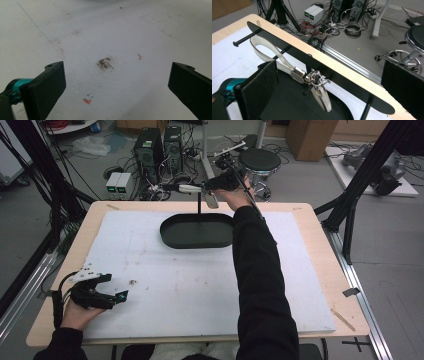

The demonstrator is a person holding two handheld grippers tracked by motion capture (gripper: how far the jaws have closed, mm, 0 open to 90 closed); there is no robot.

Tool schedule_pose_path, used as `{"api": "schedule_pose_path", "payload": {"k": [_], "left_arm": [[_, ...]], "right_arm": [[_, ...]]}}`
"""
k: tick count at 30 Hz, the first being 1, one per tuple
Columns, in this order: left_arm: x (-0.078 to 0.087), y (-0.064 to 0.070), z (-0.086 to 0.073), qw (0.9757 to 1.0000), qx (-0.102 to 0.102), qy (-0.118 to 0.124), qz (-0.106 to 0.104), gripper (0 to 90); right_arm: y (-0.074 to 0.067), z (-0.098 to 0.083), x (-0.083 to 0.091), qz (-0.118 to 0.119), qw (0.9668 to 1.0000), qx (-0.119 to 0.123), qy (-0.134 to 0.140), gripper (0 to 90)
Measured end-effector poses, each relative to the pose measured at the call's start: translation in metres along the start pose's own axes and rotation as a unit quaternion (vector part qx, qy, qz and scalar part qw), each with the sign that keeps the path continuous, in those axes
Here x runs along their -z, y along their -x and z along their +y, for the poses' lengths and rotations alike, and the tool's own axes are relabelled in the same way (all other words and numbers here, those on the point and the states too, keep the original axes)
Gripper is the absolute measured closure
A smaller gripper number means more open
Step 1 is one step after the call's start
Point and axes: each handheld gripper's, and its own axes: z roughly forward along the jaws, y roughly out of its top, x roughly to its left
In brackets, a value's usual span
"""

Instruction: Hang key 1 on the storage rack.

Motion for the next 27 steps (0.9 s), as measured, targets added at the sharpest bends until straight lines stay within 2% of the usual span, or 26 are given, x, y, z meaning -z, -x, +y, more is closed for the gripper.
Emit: {"api": "schedule_pose_path", "payload": {"k": [5, 8, 12, 18, 23, 27], "left_arm": [[0.0, 0.0, 0.0, 1.0, 0.001, 0.0, 0.001, 1.9], [0.0, 0.0, 0.0, 1.0, 0.0, -0.001, 0.0, 1.9], [0.0, 0.0, 0.0, 1.0, 0.0, -0.001, 0.001, 1.9], [-0.001, 0.0, 0.0, 1.0, 0.001, -0.002, 0.001, 1.9], [-0.001, 0.0, 0.0, 1.0, 0.001, -0.002, 0.002, 1.9], [-0.001, 0.0, 0.0, 1.0, 0.001, -0.004, 0.001, 1.9]], "right_arm": [[0.003, -0.01, 0.004, 0.02, 0.9998, 0.0, 0.001, 0.8], [0.002, -0.014, 0.007, 0.027, 0.9995, 0.007, -0.011, 0.8], [0.001, -0.023, 0.011, 0.035, 0.9993, 0.013, 0.002, 0.8], [0.005, -0.044, 0.012, 0.037, 0.9992, 0.013, -0.001, 0.8], [0.009, -0.054, 0.014, 0.042, 0.999, 0.011, -0.008, 0.8], [0.012, -0.062, 0.02, 0.045, 0.999, 0.009, 0.0, 0.8]]}}
